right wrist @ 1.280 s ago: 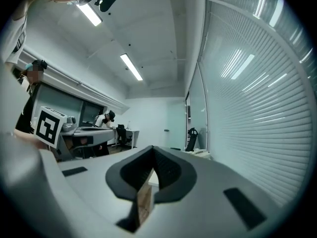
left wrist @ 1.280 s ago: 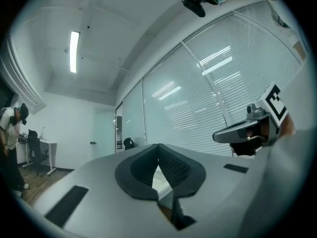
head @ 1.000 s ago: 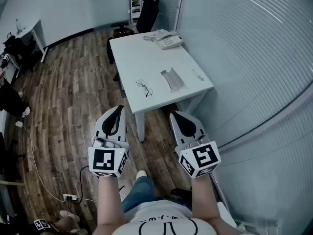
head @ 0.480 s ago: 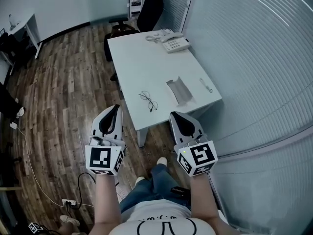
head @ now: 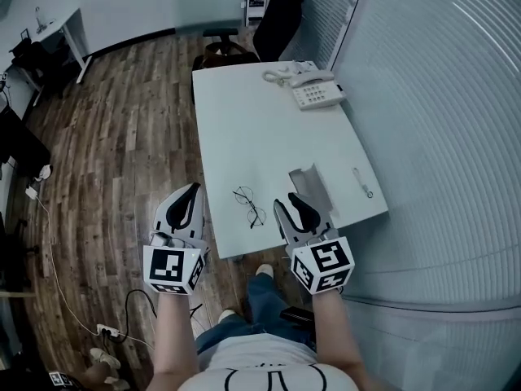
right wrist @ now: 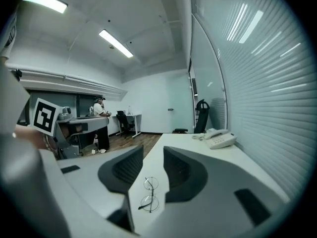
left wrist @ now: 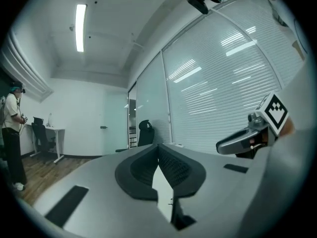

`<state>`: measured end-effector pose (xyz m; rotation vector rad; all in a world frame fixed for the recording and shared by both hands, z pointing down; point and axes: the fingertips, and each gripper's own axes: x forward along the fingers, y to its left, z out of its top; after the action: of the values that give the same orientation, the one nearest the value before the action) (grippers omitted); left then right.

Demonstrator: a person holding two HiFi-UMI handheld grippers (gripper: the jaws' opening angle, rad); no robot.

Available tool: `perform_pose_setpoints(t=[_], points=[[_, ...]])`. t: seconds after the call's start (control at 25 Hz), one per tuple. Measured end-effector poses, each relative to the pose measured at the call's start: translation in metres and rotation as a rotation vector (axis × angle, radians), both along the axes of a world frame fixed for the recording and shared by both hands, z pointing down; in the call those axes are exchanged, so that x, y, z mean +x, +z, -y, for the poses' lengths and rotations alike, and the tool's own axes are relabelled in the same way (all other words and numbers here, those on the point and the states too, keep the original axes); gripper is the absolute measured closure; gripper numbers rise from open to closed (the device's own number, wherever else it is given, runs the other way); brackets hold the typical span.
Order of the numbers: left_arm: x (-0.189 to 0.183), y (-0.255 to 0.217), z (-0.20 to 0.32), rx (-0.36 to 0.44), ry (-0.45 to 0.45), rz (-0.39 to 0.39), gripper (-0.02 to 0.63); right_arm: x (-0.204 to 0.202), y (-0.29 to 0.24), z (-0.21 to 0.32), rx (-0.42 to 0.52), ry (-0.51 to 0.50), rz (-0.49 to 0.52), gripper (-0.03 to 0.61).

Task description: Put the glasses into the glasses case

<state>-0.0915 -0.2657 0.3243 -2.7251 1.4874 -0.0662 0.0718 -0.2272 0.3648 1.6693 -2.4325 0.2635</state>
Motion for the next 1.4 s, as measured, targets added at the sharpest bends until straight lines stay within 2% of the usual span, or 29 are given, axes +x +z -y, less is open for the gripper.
perform_pose_setpoints(t=[0.04,0.12,0.32,0.48,0.92,1.16,1.24,1.4], points=[[0.005,0.005,0.009,-0.012,-0.008,0.006,0.597,0.002,0.007,0.011,-0.023,-0.015,0.002,0.437],[0.014,0.017,0.023,-0.037,-0.019,0.021,0.597,0.006,0.022,0.030,-0.063,-0.042,0.004,0.437],[0.027,0.047,0.052,-0.112,-0.041,0.034,0.597,-0.005,0.057,0.059,-0.157,-0.132,-0.001,0.456],[0.022,0.078,0.070,-0.182,-0.045,0.038,0.597,-0.024,0.098,0.069,-0.259,-0.188,-0.011,0.468],[0.013,0.140,0.111,-0.309,0.012,0.069,0.597,-0.044,0.188,0.083,-0.473,-0.216,-0.038,0.483],[0.007,0.163,0.114,-0.346,0.014,0.070,0.597,-0.050,0.217,0.082,-0.532,-0.228,-0.099,0.499],[0.006,0.166,0.115,-0.350,0.012,0.071,0.597,-0.051,0.221,0.082,-0.536,-0.234,-0.117,0.531],[0.002,0.168,0.116,-0.352,0.004,0.066,0.597,-0.050,0.220,0.084,-0.541,-0.235,-0.136,0.554]])
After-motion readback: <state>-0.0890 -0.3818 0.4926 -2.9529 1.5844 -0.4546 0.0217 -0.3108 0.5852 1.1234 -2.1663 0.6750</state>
